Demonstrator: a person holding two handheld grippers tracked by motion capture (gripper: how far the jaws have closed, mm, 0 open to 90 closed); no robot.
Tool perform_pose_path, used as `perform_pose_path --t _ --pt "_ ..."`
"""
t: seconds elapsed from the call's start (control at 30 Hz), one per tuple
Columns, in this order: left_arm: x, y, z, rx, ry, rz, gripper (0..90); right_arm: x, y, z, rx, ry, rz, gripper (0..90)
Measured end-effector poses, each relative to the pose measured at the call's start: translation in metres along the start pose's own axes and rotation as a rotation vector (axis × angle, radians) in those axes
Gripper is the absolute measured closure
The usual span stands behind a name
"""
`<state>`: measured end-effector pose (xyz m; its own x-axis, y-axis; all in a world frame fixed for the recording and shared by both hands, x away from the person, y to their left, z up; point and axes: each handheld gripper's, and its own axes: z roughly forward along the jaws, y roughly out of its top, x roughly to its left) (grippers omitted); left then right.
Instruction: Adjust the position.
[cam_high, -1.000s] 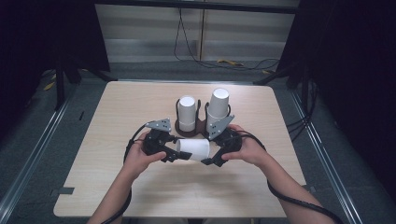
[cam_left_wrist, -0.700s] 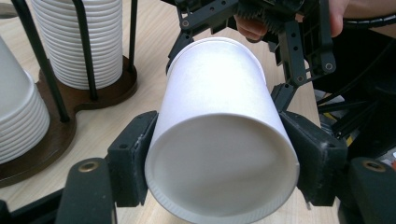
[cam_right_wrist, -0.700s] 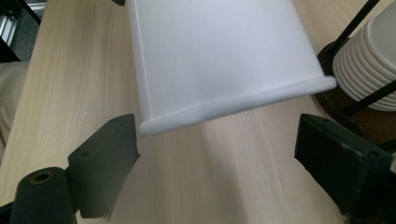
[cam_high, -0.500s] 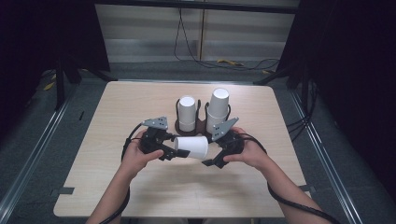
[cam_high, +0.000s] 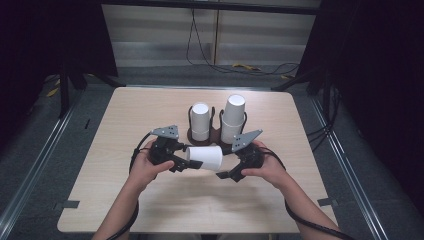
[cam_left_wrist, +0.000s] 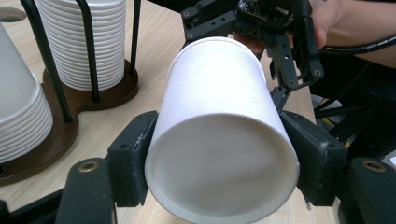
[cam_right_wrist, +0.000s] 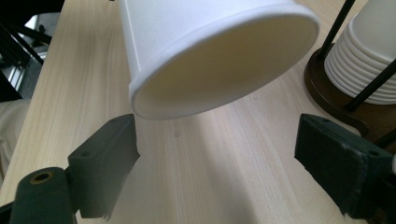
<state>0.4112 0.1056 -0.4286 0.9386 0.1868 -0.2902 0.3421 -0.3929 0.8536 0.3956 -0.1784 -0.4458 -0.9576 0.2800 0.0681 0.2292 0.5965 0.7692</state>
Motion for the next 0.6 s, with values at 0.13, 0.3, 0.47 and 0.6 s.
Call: perform_pose_path --t 0.13,0.3,0.47,0.6 --pt "-0.0004 -0.0005 0.0002 0.002 -0.002 -0.004 31.7 0.0003 -0.0031 0.0003 -0.033 0.003 0.019 12.8" --pt "0.0005 -0.0010 0.0002 0.008 0.002 -0.005 31.7 0.0011 -0.0043 0.0013 -0.044 0.012 0.015 12.8" --pt "0.0013 -0.0019 0.0001 -0.002 0.000 -0.011 31.7 0.0021 -0.0044 0.0004 -0.066 0.010 0.013 12.8" --pt "0.0027 -0.0028 0.0005 -0.006 0.000 -0.016 31.7 0.0015 -0.0054 0.0001 -0.077 0.006 0.017 12.8"
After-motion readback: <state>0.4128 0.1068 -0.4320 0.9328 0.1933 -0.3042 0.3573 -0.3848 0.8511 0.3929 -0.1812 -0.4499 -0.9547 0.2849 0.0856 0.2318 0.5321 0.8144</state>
